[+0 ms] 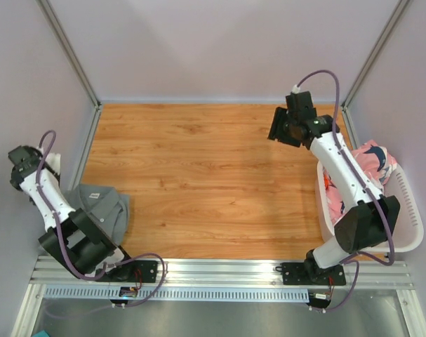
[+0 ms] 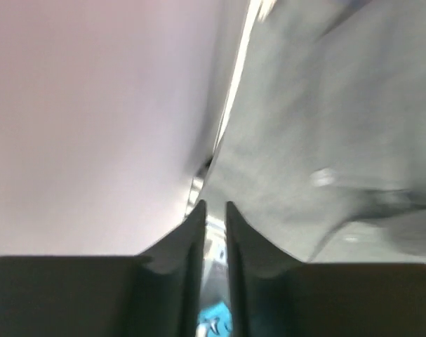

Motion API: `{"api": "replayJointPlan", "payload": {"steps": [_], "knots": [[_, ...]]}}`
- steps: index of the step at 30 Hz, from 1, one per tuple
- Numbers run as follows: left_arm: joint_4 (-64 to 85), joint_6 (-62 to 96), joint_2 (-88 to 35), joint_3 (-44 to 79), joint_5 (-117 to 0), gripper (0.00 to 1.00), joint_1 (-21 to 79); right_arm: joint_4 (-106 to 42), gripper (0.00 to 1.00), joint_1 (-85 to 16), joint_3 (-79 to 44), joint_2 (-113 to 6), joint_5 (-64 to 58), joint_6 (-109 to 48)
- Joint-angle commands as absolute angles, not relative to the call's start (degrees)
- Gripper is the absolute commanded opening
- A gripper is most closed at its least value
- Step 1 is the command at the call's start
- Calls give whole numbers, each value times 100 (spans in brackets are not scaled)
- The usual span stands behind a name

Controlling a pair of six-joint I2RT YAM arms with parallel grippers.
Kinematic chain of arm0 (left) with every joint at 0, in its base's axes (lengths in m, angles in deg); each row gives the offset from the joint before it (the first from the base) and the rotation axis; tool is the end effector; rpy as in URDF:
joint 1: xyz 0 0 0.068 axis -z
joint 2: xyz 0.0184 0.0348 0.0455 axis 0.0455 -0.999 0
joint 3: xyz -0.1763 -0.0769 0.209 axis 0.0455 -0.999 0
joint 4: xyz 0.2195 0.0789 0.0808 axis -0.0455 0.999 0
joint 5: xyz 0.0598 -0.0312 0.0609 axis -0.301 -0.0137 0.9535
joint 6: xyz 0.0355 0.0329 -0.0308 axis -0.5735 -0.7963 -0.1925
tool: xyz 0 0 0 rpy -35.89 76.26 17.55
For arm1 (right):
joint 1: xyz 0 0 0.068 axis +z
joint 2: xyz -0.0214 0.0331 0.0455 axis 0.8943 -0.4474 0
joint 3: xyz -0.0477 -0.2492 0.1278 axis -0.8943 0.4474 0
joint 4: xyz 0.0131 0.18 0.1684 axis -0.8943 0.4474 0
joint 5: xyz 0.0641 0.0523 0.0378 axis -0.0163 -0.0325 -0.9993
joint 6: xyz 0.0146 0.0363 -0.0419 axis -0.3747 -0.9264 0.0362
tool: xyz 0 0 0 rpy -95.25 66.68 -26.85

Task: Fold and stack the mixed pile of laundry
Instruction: Place the shirt at the corner of the board, then pick up the shorts from the bin.

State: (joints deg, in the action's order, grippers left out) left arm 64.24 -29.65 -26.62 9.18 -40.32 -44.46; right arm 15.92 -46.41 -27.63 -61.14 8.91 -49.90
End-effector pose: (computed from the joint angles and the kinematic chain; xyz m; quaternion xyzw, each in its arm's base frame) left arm 0.1580 0.1802 0.2886 -0.1201 0.9637 0.2104 0.1122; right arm 0.3045 0.0899 0.3478 0.0905 0.9392 0.0887 0.3192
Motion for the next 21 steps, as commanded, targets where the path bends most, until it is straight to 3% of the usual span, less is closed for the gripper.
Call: {"api": "replayJointPlan", "payload": {"steps": [1, 2, 4, 5, 9, 11, 12, 14, 21], "knots": [[7387, -2344, -2556, 1703, -4624, 28, -3468, 2355, 61, -5302, -3528, -5867, 2001, -4782], [7510, -2237, -2634, 2096, -4773, 37, -2857, 2427, 67, -5514, -3572, -5815, 2089, -4826], [7810, -2008, -2696, 2642, -4984, 45, -2230, 2471, 71, -6276, -3441, -5701, 1976, -5055], [7880, -1946, -2766, 2784, -4986, 57, -1939, 2410, 72, -6603, -3319, -5544, 1906, -5125], [7977, -1823, -3039, 3565, -5117, 68, -199, 1963, 74, -8034, -2292, -5174, 1888, -5721], [8021, -1770, -3302, 3865, -5153, 86, 232, 1743, 75, -8310, -1904, -4990, 2054, -5855], [8056, -1770, -3477, 4171, -5161, 87, 661, 1550, 75, -8442, -1580, -4971, 2150, -5907], [8065, -1796, -3628, 4428, -5179, 100, 1050, 1330, 79, -8565, -1289, -4979, 2406, -5987], [8030, -1664, -3971, 4816, -5487, 100, 1948, 802, 79, -8970, -259, -5637, 1767, -6207]]}}
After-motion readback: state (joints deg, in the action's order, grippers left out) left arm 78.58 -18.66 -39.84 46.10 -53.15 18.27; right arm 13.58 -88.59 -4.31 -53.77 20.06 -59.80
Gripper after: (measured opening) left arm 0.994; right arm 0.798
